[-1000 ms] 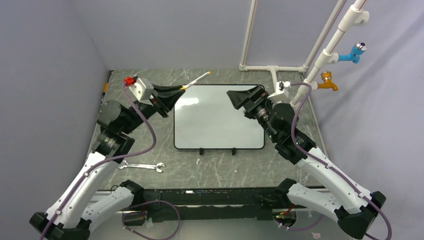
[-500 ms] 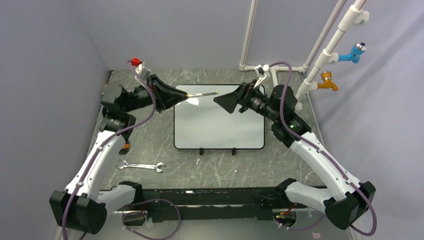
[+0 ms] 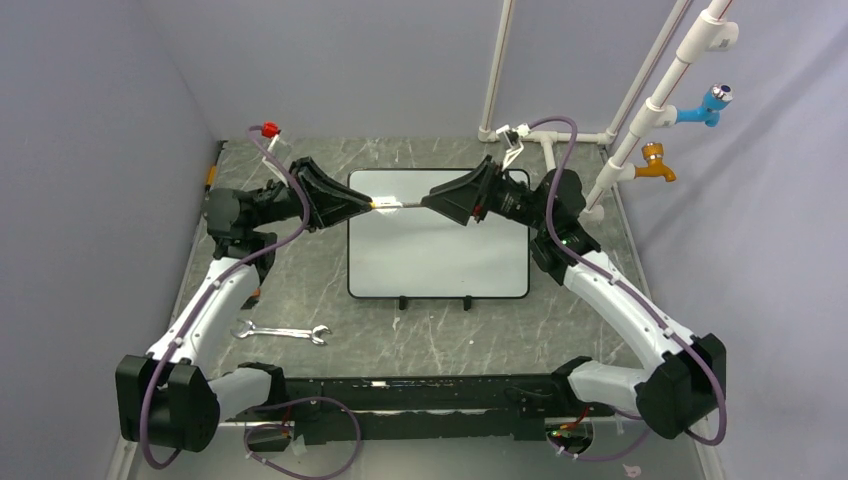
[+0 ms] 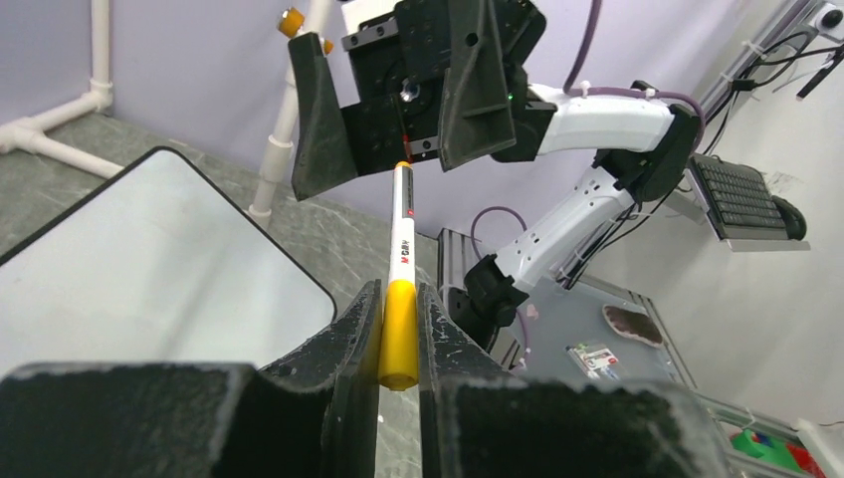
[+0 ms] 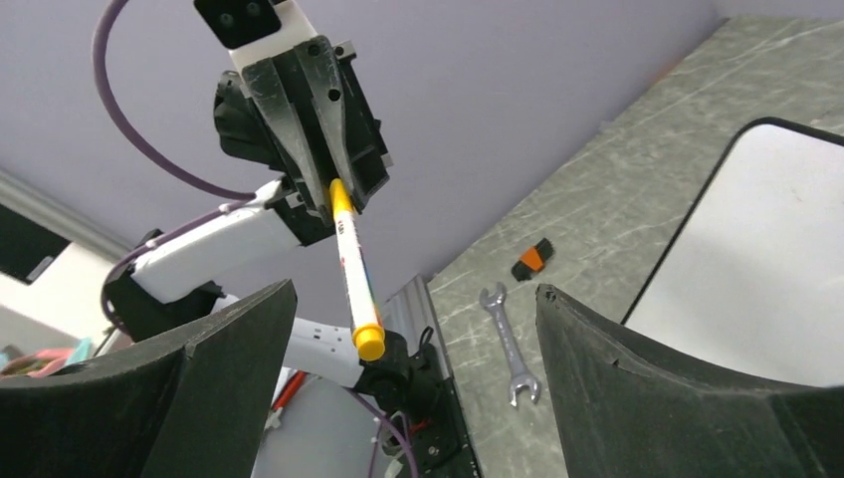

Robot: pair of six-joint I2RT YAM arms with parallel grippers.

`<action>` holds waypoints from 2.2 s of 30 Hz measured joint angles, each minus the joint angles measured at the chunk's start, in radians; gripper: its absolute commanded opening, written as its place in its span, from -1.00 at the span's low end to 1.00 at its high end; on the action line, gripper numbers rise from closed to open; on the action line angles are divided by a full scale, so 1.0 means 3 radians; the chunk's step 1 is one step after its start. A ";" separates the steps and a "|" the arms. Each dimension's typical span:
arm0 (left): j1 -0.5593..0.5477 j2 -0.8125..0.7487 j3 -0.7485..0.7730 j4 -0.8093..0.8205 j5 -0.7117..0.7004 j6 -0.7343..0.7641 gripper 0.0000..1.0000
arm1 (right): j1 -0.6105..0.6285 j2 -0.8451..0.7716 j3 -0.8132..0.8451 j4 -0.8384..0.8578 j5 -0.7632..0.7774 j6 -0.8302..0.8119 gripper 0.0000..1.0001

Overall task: Write a sentence on the whiteboard
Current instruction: Open the pen cap from the whiteboard marker.

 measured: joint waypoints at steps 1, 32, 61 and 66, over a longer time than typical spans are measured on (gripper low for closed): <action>0.0013 -0.0006 -0.0033 0.0130 -0.0001 -0.0094 -1.00 | 0.0000 0.0045 -0.0022 0.0114 -0.0051 0.0069 0.76; 0.0130 0.0080 -0.0291 0.1006 -0.0206 -0.0792 -1.00 | 0.0369 0.0814 0.0429 0.1033 -0.0482 0.0608 -0.28; 0.0168 -0.0052 -0.0277 0.0309 -0.0109 -0.0298 -1.00 | 0.0454 0.0937 0.0668 0.0332 -0.0654 0.0201 -0.52; 0.0173 -0.0052 -0.0277 0.0309 -0.0099 -0.0298 -1.00 | 0.0456 0.0941 0.0673 0.0310 -0.0655 0.0192 -0.56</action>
